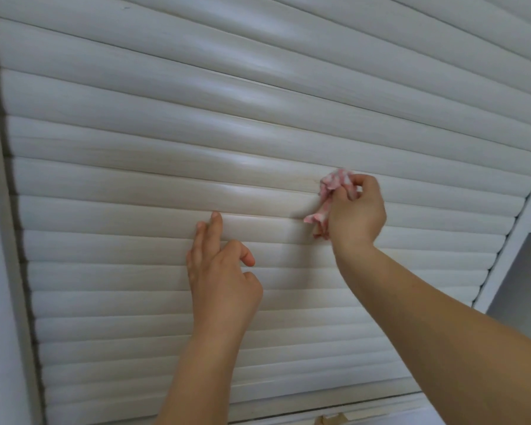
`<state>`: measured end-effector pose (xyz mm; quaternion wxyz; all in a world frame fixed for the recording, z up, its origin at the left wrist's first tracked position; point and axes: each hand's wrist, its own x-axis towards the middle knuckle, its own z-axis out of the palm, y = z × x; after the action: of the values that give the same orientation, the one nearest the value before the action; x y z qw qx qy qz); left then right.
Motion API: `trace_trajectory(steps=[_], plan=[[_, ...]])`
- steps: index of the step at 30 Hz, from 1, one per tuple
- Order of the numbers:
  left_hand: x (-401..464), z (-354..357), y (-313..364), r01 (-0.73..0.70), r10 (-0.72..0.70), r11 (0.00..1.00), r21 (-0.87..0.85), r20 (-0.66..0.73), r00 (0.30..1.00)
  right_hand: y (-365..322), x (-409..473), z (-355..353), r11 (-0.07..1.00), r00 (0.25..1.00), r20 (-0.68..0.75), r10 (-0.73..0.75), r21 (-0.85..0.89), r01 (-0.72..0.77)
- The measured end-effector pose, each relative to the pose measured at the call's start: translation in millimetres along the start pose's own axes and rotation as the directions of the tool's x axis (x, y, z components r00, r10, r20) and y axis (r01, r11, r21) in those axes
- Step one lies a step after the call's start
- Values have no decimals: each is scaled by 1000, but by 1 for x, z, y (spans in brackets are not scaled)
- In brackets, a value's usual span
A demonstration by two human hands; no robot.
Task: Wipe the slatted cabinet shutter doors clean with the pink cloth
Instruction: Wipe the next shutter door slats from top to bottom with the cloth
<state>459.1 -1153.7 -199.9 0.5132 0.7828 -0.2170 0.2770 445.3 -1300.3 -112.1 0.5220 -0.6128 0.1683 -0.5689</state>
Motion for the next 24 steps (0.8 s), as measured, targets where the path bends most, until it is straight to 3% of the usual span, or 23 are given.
trace_trajectory(steps=[6, 10, 12, 15, 18, 21, 24], plan=[[-1, 1, -1, 6, -6, 1000, 11, 6, 1000, -13, -49, 53, 942, 899, 376, -225, -153, 300], [0, -2, -2, -8, 8, 999, 34, -6, 1000, -18, -41, 44, 872, 825, 473, -308, -207, 444], [0, -3, -3, -10, 11, 999, 43, -5, 1000, -14, -30, 30, 902, 852, 446, -275, -188, 390], [1, -4, -3, -9, 8, 1000, 27, 4, 1000, -14, -14, 1, 983, 945, 302, -121, -97, 157], [-1, -6, -3, -11, 11, 1000, 26, 20, 1000, -14, 8, -32, 998, 988, 145, 51, -43, -45], [-3, -10, -3, -5, 4, 1000, 25, 37, 999, -2, 31, -44, 979, 1000, -19, 25, -200, -29], [-3, -12, -2, -10, 9, 1000, 12, 44, 999, -4, 25, -32, 933, 993, -5, -121, -343, 112]])
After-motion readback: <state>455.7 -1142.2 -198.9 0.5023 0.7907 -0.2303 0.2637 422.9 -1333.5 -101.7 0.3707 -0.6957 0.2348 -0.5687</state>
